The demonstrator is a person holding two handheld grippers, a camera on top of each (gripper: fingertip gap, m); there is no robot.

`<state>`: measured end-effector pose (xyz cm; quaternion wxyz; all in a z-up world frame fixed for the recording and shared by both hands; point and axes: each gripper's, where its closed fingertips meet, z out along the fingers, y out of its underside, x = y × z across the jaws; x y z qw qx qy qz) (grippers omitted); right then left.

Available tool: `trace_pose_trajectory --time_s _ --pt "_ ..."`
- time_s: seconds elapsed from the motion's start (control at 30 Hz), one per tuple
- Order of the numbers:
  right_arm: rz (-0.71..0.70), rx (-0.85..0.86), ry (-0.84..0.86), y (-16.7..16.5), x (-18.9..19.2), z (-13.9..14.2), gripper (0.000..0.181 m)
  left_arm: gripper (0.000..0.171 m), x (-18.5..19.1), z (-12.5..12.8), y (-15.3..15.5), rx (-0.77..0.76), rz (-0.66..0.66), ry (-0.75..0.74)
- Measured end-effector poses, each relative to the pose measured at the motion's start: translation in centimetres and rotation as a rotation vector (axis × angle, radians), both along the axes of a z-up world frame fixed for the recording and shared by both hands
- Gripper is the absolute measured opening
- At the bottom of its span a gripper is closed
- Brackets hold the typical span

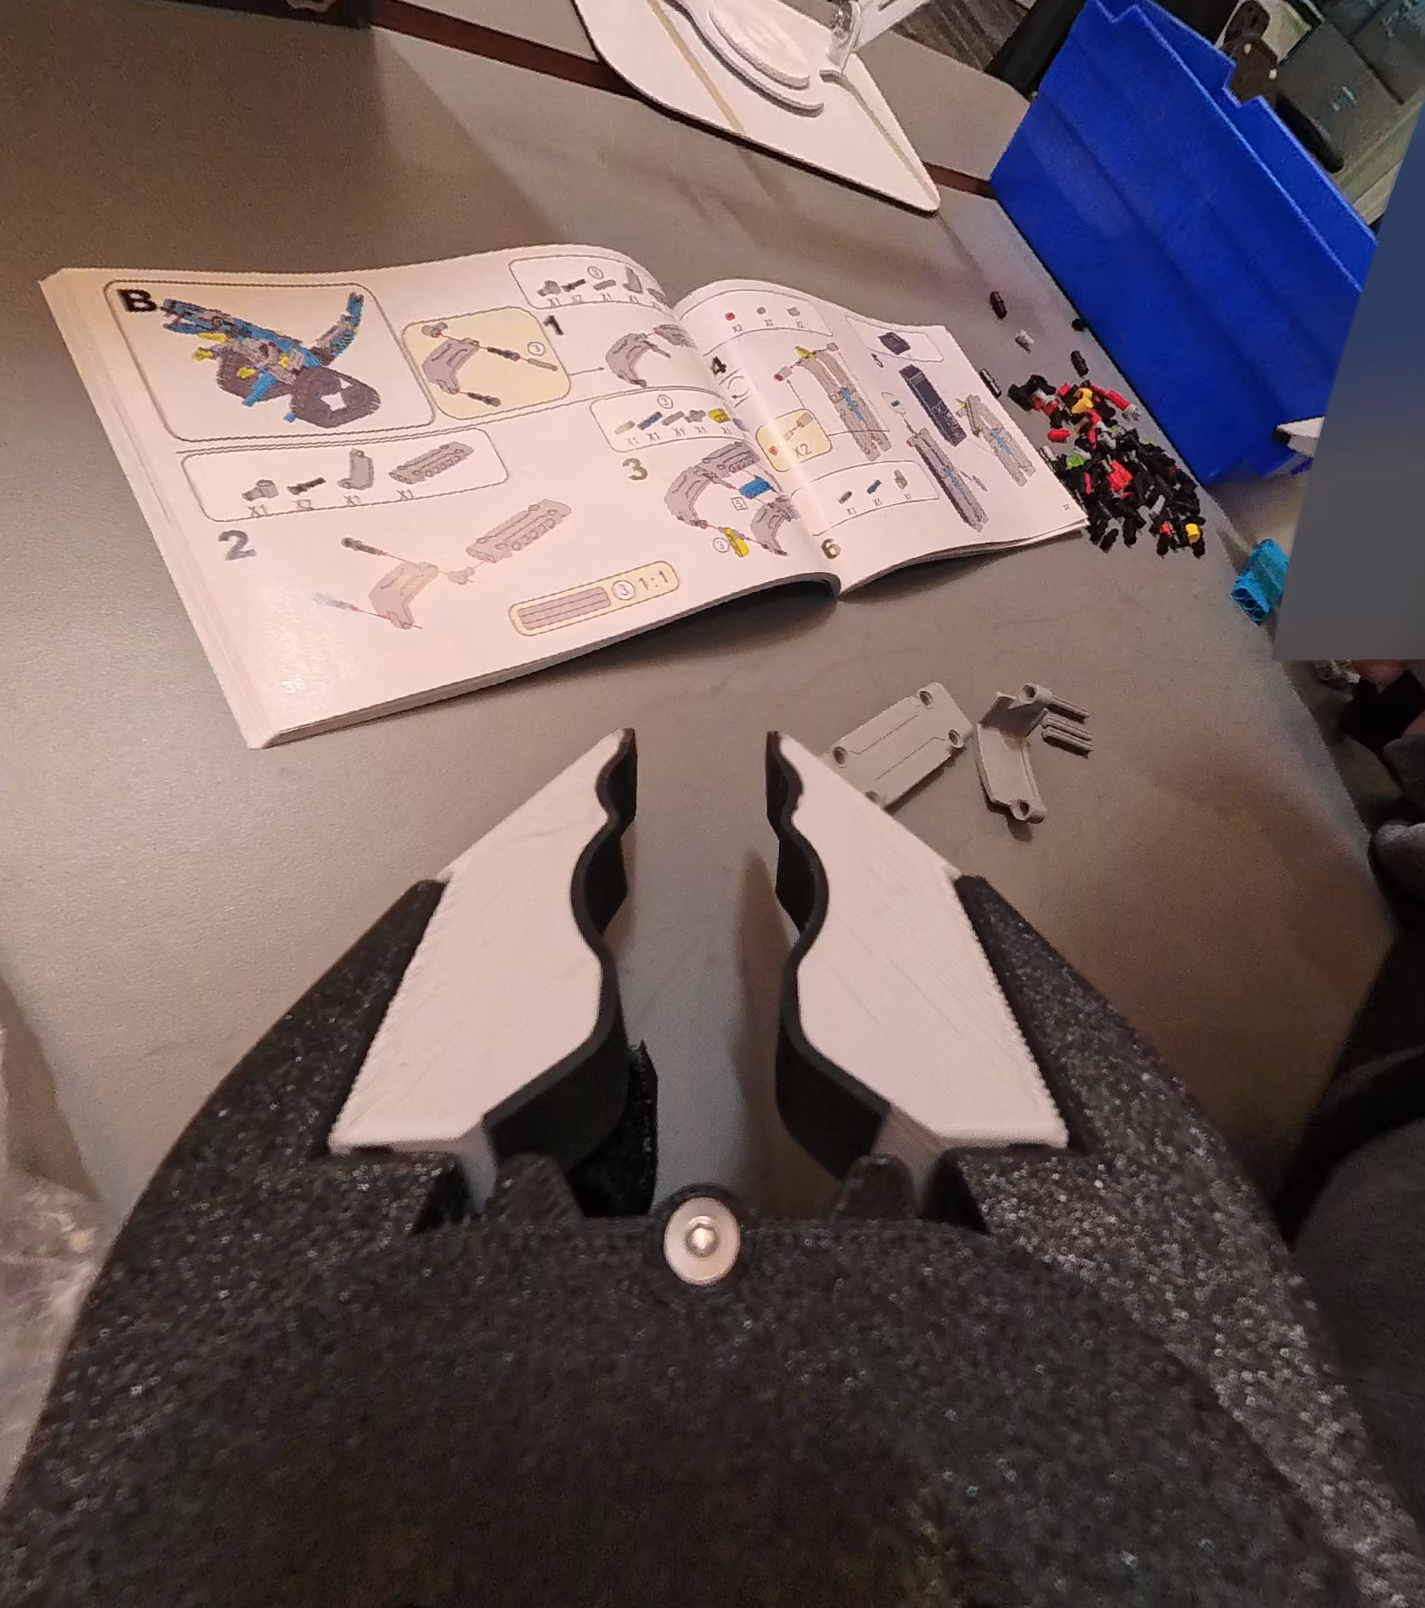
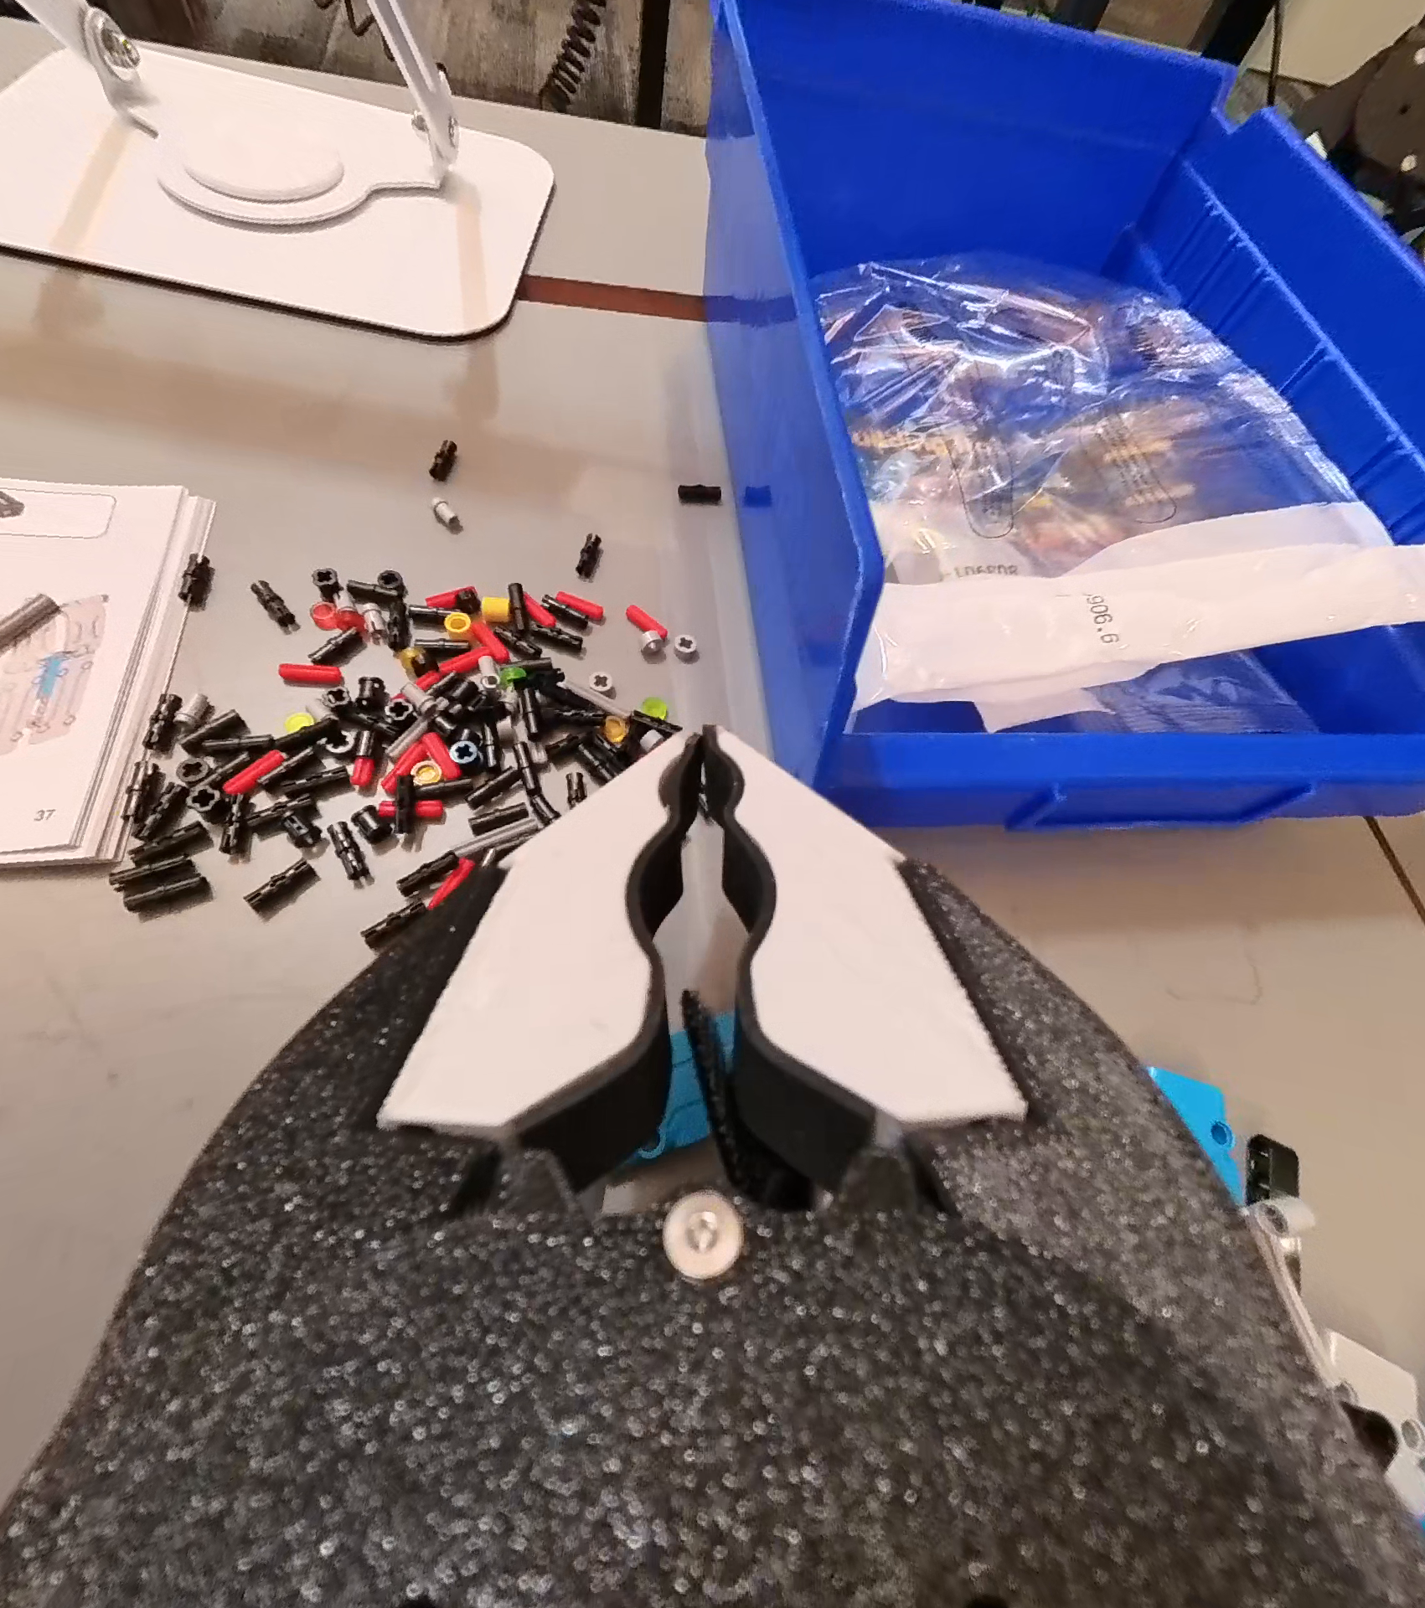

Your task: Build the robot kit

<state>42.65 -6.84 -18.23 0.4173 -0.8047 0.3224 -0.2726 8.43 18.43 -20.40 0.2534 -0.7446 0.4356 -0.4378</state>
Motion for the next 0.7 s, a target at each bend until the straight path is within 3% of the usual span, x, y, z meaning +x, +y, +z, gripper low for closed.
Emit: trace_pose_trajectory --time_s 0.17,0.43,0.5,0.7 --pt "-0.008 0.064 -0.044 -0.2 0.2 1.5 0.0 0.029 -0.4 1.1 1.2 0.011 0.031 -0.061" --pt "0.051 0.152 -0.042 0.4 -0.7 2.6 0.0 0.031 -1.0 2.0 2.5 0.188 0.087 -0.043" --pt "0.096 0.144 -0.03 1.1 -1.3 2.3 0.0 0.052 -1.8 2.8 4.4 0.279 0.188 -0.051" --pt "0.171 0.106 -0.034 2.4 -2.4 1.9 0.0 0.069 -3.7 6.6 5.8 0.573 0.312 -0.133"
